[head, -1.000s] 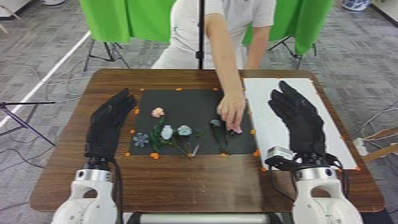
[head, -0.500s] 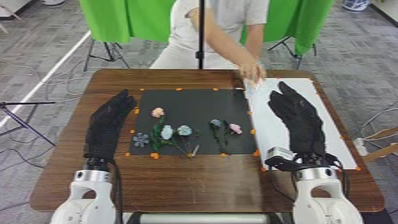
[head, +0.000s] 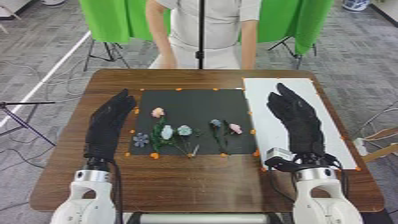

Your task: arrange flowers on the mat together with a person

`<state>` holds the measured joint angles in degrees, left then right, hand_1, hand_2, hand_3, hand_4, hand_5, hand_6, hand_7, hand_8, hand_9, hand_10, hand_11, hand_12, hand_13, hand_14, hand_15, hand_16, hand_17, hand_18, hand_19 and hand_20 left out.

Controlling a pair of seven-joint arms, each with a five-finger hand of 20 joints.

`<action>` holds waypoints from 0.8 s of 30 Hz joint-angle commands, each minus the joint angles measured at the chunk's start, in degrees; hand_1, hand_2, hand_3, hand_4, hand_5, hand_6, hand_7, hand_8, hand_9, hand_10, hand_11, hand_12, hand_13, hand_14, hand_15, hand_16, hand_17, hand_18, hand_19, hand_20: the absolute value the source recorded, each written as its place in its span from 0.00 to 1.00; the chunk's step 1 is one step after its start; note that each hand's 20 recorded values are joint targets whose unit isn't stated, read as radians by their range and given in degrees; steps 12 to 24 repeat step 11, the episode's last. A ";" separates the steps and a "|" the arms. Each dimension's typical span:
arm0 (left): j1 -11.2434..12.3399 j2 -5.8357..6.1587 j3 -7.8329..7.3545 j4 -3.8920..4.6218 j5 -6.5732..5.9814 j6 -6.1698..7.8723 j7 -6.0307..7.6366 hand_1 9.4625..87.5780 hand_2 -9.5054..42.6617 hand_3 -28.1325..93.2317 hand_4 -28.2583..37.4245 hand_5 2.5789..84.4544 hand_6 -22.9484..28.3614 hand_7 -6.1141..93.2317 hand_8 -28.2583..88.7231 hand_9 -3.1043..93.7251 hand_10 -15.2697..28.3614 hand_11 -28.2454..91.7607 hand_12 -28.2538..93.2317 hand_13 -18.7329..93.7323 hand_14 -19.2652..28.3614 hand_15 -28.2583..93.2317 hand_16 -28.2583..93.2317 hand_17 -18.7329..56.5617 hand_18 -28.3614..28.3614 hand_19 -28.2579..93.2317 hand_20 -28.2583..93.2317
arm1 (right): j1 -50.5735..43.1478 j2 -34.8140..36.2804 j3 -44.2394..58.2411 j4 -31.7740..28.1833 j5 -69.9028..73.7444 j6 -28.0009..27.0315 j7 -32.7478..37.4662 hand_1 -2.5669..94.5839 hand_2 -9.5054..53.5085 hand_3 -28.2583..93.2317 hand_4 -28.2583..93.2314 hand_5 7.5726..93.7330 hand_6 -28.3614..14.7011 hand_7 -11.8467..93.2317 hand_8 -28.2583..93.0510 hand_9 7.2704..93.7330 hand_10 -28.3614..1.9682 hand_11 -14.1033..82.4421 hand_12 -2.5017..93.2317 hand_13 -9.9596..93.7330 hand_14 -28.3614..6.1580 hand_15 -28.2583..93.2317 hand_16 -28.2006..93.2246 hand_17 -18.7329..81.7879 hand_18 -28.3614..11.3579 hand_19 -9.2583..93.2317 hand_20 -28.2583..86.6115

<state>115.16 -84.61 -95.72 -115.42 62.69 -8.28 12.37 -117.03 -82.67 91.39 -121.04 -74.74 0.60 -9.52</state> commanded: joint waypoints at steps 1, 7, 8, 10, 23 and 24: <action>0.48 -0.61 -0.17 0.06 -0.35 -0.50 -0.56 0.21 0.05 0.79 0.16 0.53 0.52 0.15 0.20 0.47 0.62 0.33 0.36 0.45 0.73 0.30 0.27 0.29 0.69 0.24 0.36 | -0.79 0.21 -0.34 -0.18 -0.43 0.11 0.02 0.15 0.11 0.85 0.09 0.38 0.55 0.18 0.16 0.42 0.41 0.20 0.15 0.40 0.42 0.32 0.34 0.34 0.38 0.14 0.46; 0.40 -0.64 -0.18 0.12 -0.36 -0.50 -0.54 0.21 0.04 0.79 0.16 0.53 0.52 0.15 0.20 0.47 0.62 0.33 0.36 0.45 0.73 0.30 0.27 0.29 0.69 0.24 0.36 | -0.62 0.15 -0.24 -0.11 -0.62 0.07 0.08 0.15 0.11 0.84 0.09 0.39 0.55 0.18 0.16 0.42 0.40 0.20 0.15 0.41 0.42 0.32 0.35 0.34 0.38 0.15 0.46; 0.35 -0.66 -0.16 0.15 -0.40 -0.61 -0.59 0.21 0.04 0.79 0.16 0.53 0.52 0.15 0.20 0.47 0.62 0.33 0.36 0.45 0.73 0.30 0.27 0.29 0.69 0.24 0.36 | -0.68 0.14 -0.27 -0.17 -0.57 0.21 0.05 0.15 0.11 0.84 0.09 0.39 0.55 0.19 0.17 0.42 0.41 0.20 0.15 0.41 0.42 0.32 0.35 0.34 0.38 0.15 0.46; 0.38 -0.64 -0.17 0.13 -0.37 -0.65 -0.67 0.21 0.04 0.79 0.15 0.53 0.52 0.15 0.20 0.47 0.62 0.33 0.36 0.45 0.73 0.30 0.27 0.29 0.69 0.24 0.36 | -0.56 0.15 -0.30 -0.08 -0.62 0.08 0.27 0.15 0.11 0.84 0.09 0.39 0.55 0.18 0.16 0.42 0.41 0.20 0.15 0.41 0.41 0.32 0.35 0.34 0.38 0.15 0.46; 0.32 -0.64 -0.20 0.21 -0.39 -0.65 -0.70 0.21 0.04 0.79 0.15 0.53 0.52 0.15 0.20 0.47 0.62 0.33 0.36 0.45 0.73 0.30 0.27 0.29 0.69 0.24 0.36 | -0.41 0.19 -0.37 0.05 -0.62 0.12 0.34 0.15 0.11 0.84 0.09 0.39 0.55 0.19 0.16 0.42 0.41 0.20 0.15 0.41 0.41 0.32 0.35 0.34 0.38 0.15 0.46; 0.32 -0.64 -0.20 0.21 -0.39 -0.65 -0.70 0.21 0.04 0.79 0.15 0.53 0.52 0.15 0.20 0.47 0.62 0.33 0.36 0.45 0.73 0.30 0.27 0.29 0.69 0.24 0.36 | -0.41 0.19 -0.37 0.05 -0.62 0.12 0.34 0.15 0.11 0.84 0.09 0.39 0.55 0.19 0.16 0.42 0.41 0.20 0.15 0.41 0.41 0.32 0.35 0.34 0.38 0.15 0.46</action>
